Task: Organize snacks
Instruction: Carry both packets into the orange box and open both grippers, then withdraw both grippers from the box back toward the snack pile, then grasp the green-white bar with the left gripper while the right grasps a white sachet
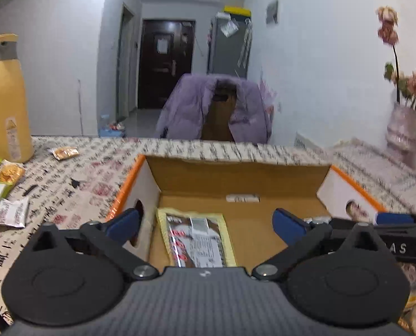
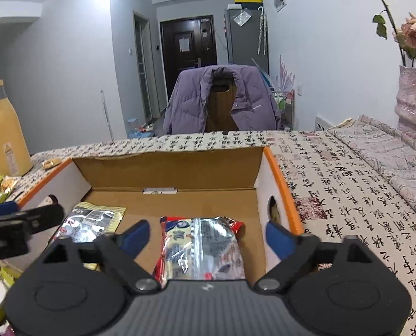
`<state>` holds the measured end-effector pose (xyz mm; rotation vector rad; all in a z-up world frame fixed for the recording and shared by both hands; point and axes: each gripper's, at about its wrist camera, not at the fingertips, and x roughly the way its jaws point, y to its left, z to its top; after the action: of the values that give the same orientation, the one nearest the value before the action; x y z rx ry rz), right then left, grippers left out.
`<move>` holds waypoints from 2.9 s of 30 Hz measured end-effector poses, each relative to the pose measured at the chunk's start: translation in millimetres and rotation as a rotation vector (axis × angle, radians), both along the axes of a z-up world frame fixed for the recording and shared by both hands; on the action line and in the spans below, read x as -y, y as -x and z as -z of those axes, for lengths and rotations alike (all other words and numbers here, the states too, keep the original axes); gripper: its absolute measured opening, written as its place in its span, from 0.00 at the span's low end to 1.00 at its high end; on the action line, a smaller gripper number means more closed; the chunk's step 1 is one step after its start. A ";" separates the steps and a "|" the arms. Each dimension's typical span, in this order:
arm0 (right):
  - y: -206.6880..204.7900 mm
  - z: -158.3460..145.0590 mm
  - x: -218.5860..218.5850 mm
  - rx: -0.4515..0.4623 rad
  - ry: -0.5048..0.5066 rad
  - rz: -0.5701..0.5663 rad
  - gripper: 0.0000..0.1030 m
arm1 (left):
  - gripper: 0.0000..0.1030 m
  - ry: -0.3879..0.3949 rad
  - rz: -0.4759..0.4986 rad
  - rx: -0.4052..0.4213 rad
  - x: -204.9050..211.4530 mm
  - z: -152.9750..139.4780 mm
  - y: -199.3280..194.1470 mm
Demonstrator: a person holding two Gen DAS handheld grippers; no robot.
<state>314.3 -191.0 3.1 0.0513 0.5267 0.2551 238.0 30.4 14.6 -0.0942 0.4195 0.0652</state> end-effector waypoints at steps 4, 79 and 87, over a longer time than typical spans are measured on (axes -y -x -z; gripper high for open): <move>3.0 -4.2 4.5 0.022 -0.021 0.000 1.00 | 1.00 0.001 0.016 0.040 2.1 -8.8 6.7; 95.0 45.0 89.4 -0.189 0.129 -0.005 0.98 | 1.00 0.028 0.017 -0.045 -21.8 16.1 174.3; 114.1 36.4 91.1 -0.134 0.113 -0.019 0.60 | 1.00 0.028 0.007 -0.052 -23.4 16.1 173.9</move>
<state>200.2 -282.1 -33.3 -0.0471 0.6747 0.2411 64.1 53.8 -1.5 -0.1189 0.4726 0.0549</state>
